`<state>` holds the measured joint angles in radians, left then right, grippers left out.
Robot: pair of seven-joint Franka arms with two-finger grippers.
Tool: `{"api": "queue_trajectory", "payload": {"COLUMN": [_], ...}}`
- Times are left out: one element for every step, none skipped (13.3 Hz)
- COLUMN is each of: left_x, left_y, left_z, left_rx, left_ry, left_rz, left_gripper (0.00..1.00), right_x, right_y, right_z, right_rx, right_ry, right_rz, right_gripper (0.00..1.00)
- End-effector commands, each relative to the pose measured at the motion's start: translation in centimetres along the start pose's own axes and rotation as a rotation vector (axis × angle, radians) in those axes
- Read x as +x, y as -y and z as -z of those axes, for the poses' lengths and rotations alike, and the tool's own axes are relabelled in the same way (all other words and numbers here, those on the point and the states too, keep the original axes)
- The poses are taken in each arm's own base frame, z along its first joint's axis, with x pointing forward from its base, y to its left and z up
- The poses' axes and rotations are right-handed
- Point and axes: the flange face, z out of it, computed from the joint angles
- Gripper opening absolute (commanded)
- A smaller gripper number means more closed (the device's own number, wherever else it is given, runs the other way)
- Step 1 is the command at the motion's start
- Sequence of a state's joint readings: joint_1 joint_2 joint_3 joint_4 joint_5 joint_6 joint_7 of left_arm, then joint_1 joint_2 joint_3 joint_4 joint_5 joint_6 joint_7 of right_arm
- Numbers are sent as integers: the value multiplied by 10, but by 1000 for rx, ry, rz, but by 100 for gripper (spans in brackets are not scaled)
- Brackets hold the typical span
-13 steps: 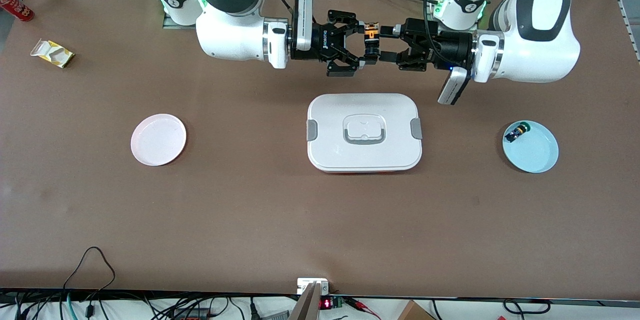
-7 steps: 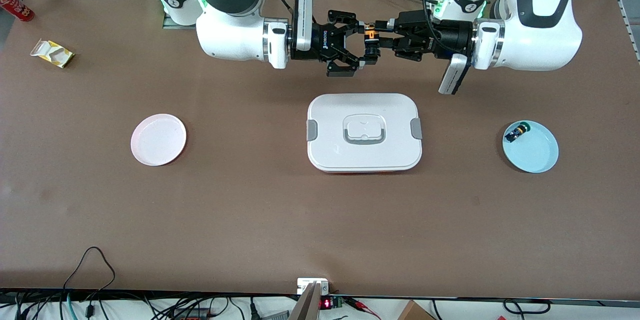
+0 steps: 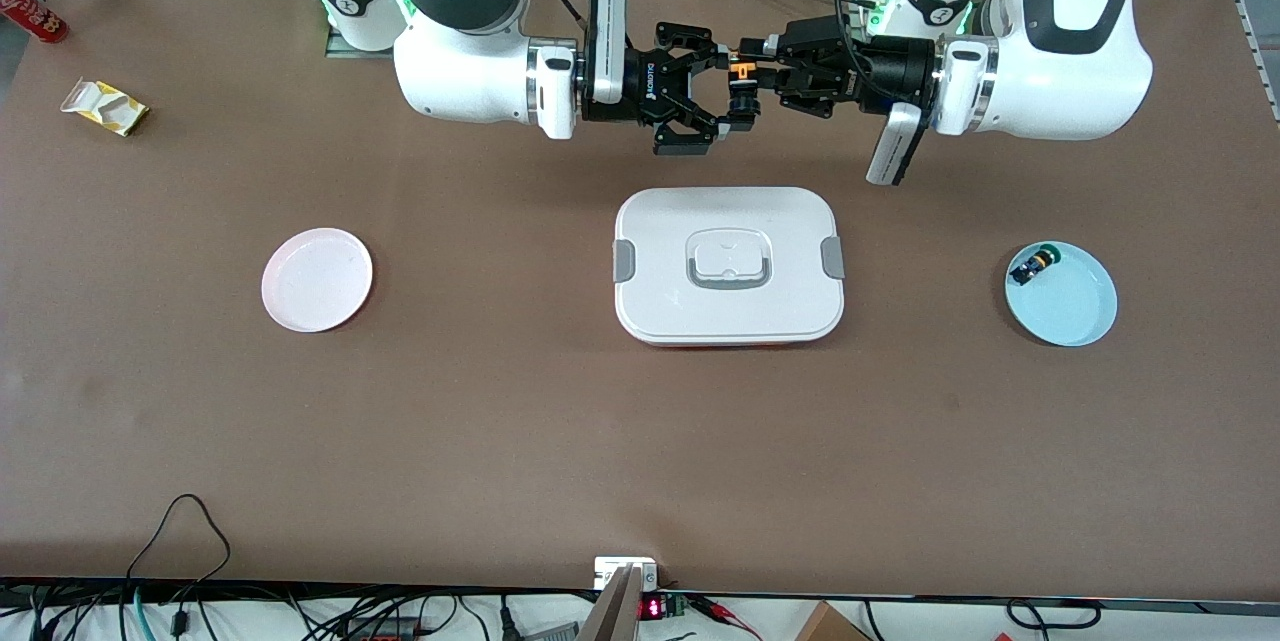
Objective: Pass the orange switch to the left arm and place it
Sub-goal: 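Close the left gripper on the orange switch beside the right gripper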
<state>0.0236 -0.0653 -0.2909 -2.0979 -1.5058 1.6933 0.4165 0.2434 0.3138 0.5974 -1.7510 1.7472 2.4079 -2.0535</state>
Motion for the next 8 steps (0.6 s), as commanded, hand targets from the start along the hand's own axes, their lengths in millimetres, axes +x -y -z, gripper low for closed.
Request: {"api": "queue_trajectory", "payload": {"left_x": [-4, -3, -3, -3, -2, -2, -2, -2], "left_y": [-3, -2, -2, -2, -1, -1, -1, -1], "left_z": [2, 3, 3, 4, 5, 5, 5, 4], "left_rx": [-14, -15, -16, -16, -17, -17, -17, -17], "left_ry": [-24, -26, -26, -27, -27, -27, -27, -27], "left_rz": [-22, -19, -21, -19, -19, -19, -20, -19], "left_gripper": [20, 19, 19, 19, 20, 20, 20, 20], "right_x": [0, 0, 0, 0, 0, 2, 1, 2], "right_y": [3, 3, 3, 3, 3, 3, 3, 4], "right_z": [-3, -2, -2, -2, -2, -1, -2, -2], "right_rx": [-34, -36, -36, -36, -36, -38, -39, -48], "right_ry": [-11, -11, -11, -11, -11, -12, -17, -35], "right_rz": [60, 60, 60, 60, 60, 52, 37, 0], "right_gripper": [8, 8, 8, 8, 8, 27, 99, 100]}}
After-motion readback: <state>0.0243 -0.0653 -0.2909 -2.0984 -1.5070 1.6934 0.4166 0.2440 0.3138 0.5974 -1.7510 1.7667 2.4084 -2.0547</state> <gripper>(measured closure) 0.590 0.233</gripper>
